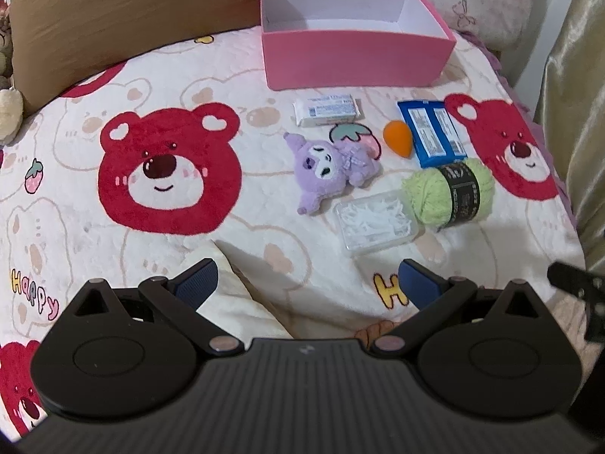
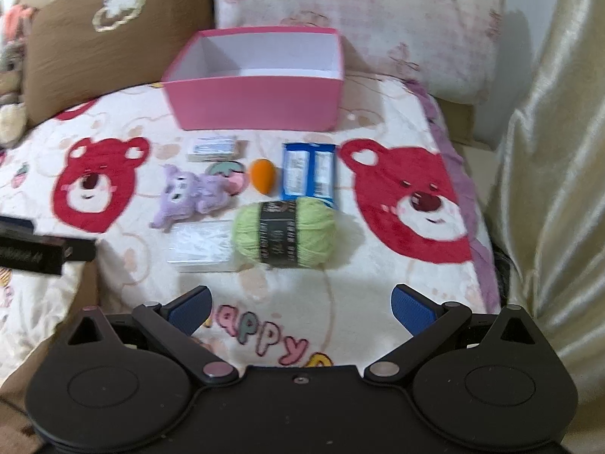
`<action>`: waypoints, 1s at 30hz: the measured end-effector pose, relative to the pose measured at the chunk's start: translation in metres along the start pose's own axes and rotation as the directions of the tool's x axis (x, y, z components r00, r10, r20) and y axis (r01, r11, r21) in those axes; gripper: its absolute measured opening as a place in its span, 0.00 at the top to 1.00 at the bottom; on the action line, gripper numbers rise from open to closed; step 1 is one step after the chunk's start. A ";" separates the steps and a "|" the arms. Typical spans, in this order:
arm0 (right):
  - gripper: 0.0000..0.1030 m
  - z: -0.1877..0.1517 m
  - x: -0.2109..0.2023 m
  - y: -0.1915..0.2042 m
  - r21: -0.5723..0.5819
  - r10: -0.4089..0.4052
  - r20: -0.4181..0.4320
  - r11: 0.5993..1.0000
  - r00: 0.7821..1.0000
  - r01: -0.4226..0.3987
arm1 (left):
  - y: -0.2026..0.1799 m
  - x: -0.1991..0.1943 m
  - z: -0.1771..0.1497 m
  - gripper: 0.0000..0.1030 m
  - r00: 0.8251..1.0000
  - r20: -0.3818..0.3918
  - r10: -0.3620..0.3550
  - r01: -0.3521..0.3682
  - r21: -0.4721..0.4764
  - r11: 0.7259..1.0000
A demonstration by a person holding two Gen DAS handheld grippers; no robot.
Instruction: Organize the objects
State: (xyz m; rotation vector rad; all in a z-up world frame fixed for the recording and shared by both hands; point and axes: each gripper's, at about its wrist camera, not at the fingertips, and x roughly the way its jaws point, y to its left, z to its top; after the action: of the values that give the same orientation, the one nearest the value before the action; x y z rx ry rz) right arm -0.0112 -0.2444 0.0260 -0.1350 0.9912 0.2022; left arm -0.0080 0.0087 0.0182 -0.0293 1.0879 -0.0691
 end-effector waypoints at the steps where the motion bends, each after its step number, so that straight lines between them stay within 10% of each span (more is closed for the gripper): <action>1: 0.01 0.000 -0.001 0.002 -0.023 0.019 0.010 1.000 1.000 -0.018 | 0.002 -0.001 0.002 0.00 1.000 0.012 -0.003 0.003 -0.006 1.000; 11: 0.01 0.009 0.008 0.006 -0.064 0.278 0.208 0.961 0.938 -0.270 | 0.008 0.006 0.014 0.00 0.996 0.085 -0.002 -0.003 0.060 0.998; 17: 0.00 0.002 0.043 0.035 -0.227 0.264 0.173 0.948 0.949 -0.223 | 0.004 0.031 0.014 0.00 0.993 0.112 -0.026 0.016 0.087 0.996; 21: 0.01 -0.014 0.062 0.043 -0.332 0.380 0.221 0.895 0.898 -0.297 | 0.001 0.052 0.010 0.00 0.992 0.115 -0.045 0.038 0.068 0.997; 30: 0.01 -0.008 0.109 0.035 -0.168 0.421 0.115 0.901 0.900 -0.400 | -0.011 0.090 -0.002 0.00 0.988 0.103 -0.114 0.110 0.046 0.993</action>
State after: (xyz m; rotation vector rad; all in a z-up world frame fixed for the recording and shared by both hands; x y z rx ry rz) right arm 0.0319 -0.2006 -0.0706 -0.0352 0.8460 0.6648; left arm 0.0315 -0.0083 -0.0610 -0.0578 0.9783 -0.1886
